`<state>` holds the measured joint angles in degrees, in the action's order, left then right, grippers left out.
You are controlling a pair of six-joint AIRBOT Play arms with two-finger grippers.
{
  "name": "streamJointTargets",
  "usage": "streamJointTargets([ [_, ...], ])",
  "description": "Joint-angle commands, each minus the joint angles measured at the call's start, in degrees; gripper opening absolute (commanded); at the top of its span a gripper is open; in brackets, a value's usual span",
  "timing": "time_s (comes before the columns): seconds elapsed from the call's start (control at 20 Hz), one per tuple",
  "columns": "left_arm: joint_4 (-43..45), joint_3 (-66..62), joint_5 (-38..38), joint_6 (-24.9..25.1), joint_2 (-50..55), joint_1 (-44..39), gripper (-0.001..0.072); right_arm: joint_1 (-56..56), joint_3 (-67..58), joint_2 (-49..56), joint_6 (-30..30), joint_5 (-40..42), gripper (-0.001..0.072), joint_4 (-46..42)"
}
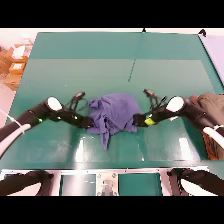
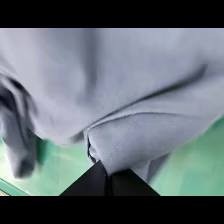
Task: Fold the shirts.
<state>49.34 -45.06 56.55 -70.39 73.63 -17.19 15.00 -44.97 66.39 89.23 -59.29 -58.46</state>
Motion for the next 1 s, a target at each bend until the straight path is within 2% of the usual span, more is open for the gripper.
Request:
streamJointTargets([
  [0.0, 13.1, -9.9, 9.4, -5.6, -3.4, 4.7, 0.0024, -9.2, -10.4, -4.6, 0.1, -9.2, 0.0016, -5.7],
  [0.15, 27.1, -20.8, 13.0, -11.1, -10.0, 8.1, 0.0023, -21.0, -19.7, -10.1, 0.0, -12.4, 0.0017, -6.1],
  [0.25, 31.3, -28.8, 13.3, -12.2, -14.2, 8.6, 0.0023, -26.5, -25.0, -13.4, -0.4, -12.9, 0.0016, -5.2],
  [0.5, 32.1, -56.1, 12.6, -12.2, -20.4, 8.6, 0.0023, -31.3, -43.9, -18.6, -2.0, -12.7, 0.0016, -3.1],
  [0.7, 32.2, -78.1, 10.9, -12.1, -20.7, 8.6, 0.0023, -31.3, -62.2, -19.3, -1.9, -11.4, 0.0016, -3.1],
  [0.8, 33.2, -81.6, 7.8, -12.1, -21.1, 8.6, 0.0023, -31.3, -67.9, -19.3, -1.9, -9.9, 0.0016, -3.1],
  [0.95, 33.9, -78.2, 6.5, -12.1, -21.5, 8.6, 0.0024, -31.3, -68.9, -19.2, -1.9, -8.9, 0.0017, -3.1],
])
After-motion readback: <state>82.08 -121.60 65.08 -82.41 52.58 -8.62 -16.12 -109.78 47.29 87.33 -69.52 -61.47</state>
